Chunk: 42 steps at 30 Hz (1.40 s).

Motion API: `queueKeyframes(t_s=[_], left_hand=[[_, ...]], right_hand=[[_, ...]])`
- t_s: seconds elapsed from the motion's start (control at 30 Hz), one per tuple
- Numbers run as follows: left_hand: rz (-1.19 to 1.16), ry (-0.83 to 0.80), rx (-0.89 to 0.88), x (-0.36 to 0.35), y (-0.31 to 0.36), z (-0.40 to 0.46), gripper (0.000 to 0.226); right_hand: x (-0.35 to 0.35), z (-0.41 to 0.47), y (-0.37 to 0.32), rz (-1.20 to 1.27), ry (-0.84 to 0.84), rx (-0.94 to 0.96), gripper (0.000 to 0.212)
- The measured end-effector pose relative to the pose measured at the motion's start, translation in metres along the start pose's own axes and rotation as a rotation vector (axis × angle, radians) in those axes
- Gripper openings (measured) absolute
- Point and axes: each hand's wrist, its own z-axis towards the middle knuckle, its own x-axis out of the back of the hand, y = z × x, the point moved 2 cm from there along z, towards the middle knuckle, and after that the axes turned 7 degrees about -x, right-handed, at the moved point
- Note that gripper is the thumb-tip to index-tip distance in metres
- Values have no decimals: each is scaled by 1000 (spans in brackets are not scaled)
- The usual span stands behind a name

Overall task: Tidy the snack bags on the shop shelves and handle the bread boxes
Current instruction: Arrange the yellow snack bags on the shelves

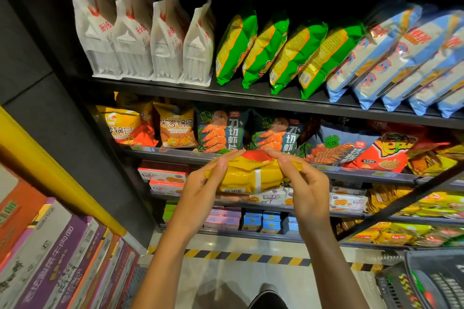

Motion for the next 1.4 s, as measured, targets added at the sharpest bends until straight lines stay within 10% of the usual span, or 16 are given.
queueKeyframes(t_s=[0.4, 0.8, 1.07, 1.4], left_hand=[[266, -193, -398, 14, 37, 33, 48], [252, -216, -582, 6, 113, 71, 36], [360, -181, -797, -8, 187, 122, 68], [138, -85, -732, -46, 264, 201, 101]], right_hand=[[28, 36, -40, -31, -352, -264, 54], [37, 61, -106, -127, -454, 127, 78], [45, 122, -187, -101, -433, 278, 94], [51, 202, -272, -91, -318, 597, 43]])
